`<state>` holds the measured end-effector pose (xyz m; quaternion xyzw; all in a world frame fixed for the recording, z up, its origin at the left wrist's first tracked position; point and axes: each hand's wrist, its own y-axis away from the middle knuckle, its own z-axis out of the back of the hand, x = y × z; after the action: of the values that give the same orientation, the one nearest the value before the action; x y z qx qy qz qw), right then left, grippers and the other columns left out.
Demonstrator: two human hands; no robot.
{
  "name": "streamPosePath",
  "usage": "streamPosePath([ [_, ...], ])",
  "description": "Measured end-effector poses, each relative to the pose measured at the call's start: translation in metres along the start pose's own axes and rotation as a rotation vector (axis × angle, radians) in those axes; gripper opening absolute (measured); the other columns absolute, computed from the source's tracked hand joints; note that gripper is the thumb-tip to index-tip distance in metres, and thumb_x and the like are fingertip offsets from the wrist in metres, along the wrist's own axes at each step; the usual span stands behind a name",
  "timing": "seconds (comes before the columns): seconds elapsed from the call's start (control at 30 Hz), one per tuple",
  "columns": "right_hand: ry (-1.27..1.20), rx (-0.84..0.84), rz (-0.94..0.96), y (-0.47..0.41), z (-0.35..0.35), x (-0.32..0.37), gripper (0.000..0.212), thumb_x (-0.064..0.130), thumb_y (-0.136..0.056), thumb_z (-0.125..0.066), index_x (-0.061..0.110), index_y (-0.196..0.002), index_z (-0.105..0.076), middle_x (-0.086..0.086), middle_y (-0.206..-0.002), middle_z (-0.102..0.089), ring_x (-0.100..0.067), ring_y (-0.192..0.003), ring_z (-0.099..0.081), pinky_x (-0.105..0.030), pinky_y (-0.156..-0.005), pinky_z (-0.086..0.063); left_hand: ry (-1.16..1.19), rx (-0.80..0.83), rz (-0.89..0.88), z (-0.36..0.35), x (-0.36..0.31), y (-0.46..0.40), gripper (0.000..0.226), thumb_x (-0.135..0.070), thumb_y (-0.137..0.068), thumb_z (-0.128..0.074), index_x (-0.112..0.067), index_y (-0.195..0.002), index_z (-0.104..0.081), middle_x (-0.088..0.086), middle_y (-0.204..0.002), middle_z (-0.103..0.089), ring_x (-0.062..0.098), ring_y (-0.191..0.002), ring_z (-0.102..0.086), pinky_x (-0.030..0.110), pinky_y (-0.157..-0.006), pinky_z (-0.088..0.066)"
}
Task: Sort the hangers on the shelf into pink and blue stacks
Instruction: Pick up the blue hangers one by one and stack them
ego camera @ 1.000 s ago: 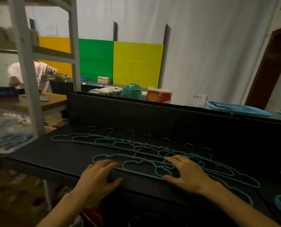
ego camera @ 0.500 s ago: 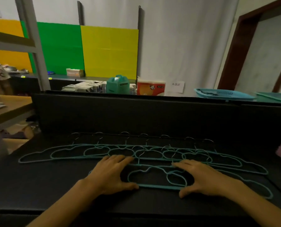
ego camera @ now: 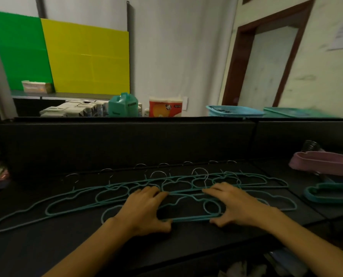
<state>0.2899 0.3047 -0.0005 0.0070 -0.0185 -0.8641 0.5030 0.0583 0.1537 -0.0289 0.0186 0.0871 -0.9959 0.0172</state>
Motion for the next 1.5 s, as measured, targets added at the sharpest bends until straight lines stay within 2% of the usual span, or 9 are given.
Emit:
streamPosePath([
  [0.1,0.056,-0.074,-0.005,0.005,0.0,0.016,0.093,0.06,-0.078,-0.066,0.022,-0.152,-0.022,0.004,-0.145,-0.033,-0.014,-0.125,-0.034,-0.027,-0.104,-0.034,-0.013,-0.031,-0.032,0.007,0.015,0.011,0.089,-0.072,-0.075,-0.049,-0.026,-0.148,-0.026,-0.003,-0.143,-0.038,0.014,-0.128,-0.038,0.026,-0.104,-0.03],
  [0.23,0.082,-0.102,-0.05,0.016,-0.004,0.034,0.093,0.062,-0.078,-0.064,0.021,-0.151,-0.024,0.003,-0.14,-0.035,-0.016,-0.119,-0.037,-0.03,-0.098,-0.038,0.013,-0.041,-0.059,0.008,0.029,0.022,0.091,-0.075,-0.072,-0.047,-0.027,-0.147,-0.027,-0.006,-0.137,-0.041,0.013,-0.123,-0.042,0.025,-0.098,-0.038],
  [0.53,0.146,-0.204,-0.2,0.083,0.001,0.028,0.092,0.062,-0.079,-0.063,0.018,-0.151,-0.025,0.002,-0.145,-0.034,-0.018,-0.127,-0.035,-0.03,-0.102,-0.034,0.036,-0.147,-0.188,0.009,0.003,0.018,0.096,-0.078,-0.066,-0.042,-0.025,-0.145,-0.034,-0.004,-0.138,-0.045,0.015,-0.121,-0.048,0.027,-0.093,-0.043],
  [0.63,0.127,-0.236,-0.245,0.105,0.002,0.015,0.092,0.062,-0.079,-0.063,0.018,-0.151,-0.027,0.003,-0.143,-0.036,-0.016,-0.125,-0.035,-0.028,-0.1,-0.035,0.006,-0.191,-0.232,0.008,-0.014,0.01,0.092,-0.077,-0.064,-0.046,-0.02,-0.136,-0.048,-0.003,-0.124,-0.057,0.016,-0.107,-0.059,0.028,-0.081,-0.051],
  [0.73,0.128,-0.265,-0.284,0.125,0.003,-0.004,0.091,0.063,-0.078,-0.063,0.017,-0.15,-0.03,0.002,-0.142,-0.037,-0.017,-0.124,-0.037,-0.028,-0.1,-0.036,-0.02,-0.192,-0.257,0.009,-0.035,0.0,0.087,-0.077,-0.063,-0.05,-0.018,-0.127,-0.058,-0.004,-0.111,-0.064,0.014,-0.092,-0.065,0.024,-0.065,-0.052],
  [0.87,0.17,-0.287,-0.338,0.161,0.005,-0.041,0.092,0.065,-0.076,-0.063,0.015,-0.148,-0.033,0.001,-0.135,-0.042,-0.018,-0.116,-0.041,-0.03,-0.094,-0.039,-0.024,-0.194,-0.273,0.01,-0.076,-0.022,0.084,-0.075,-0.061,-0.052,-0.018,-0.121,-0.062,-0.005,-0.106,-0.065,0.014,-0.086,-0.067,0.025,-0.054,-0.054],
  [1.07,0.165,-0.32,-0.459,0.229,0.008,-0.11,0.092,0.065,-0.079,-0.059,0.017,-0.15,-0.027,0.003,-0.14,-0.037,-0.017,-0.124,-0.036,-0.03,-0.098,-0.035,-0.027,-0.198,-0.323,0.004,-0.161,-0.064,0.09,-0.078,-0.066,-0.046,-0.022,-0.136,-0.05,-0.006,-0.122,-0.058,0.014,-0.104,-0.06,0.027,-0.069,-0.054],
  [1.23,0.144,-0.342,-0.518,0.271,0.004,-0.162,0.092,0.064,-0.079,-0.06,0.017,-0.15,-0.027,0.002,-0.141,-0.036,-0.019,-0.124,-0.036,-0.032,-0.097,-0.037,-0.024,-0.204,-0.336,-0.006,-0.229,-0.089,0.085,-0.076,-0.064,-0.052,-0.017,-0.125,-0.06,-0.003,-0.113,-0.065,0.016,-0.093,-0.066,0.024,-0.06,-0.056],
  [1.5,0.116,-0.384,-0.62,0.325,-0.001,-0.242,0.09,0.064,-0.081,-0.06,0.015,-0.15,-0.028,0.0,-0.141,-0.038,-0.02,-0.123,-0.038,-0.034,-0.095,-0.037,0.019,-0.2,-0.349,-0.016,-0.304,-0.129,0.088,-0.075,-0.065,-0.05,-0.019,-0.132,-0.054,-0.002,-0.123,-0.06,0.02,-0.104,-0.063,0.03,-0.069,-0.056],
])
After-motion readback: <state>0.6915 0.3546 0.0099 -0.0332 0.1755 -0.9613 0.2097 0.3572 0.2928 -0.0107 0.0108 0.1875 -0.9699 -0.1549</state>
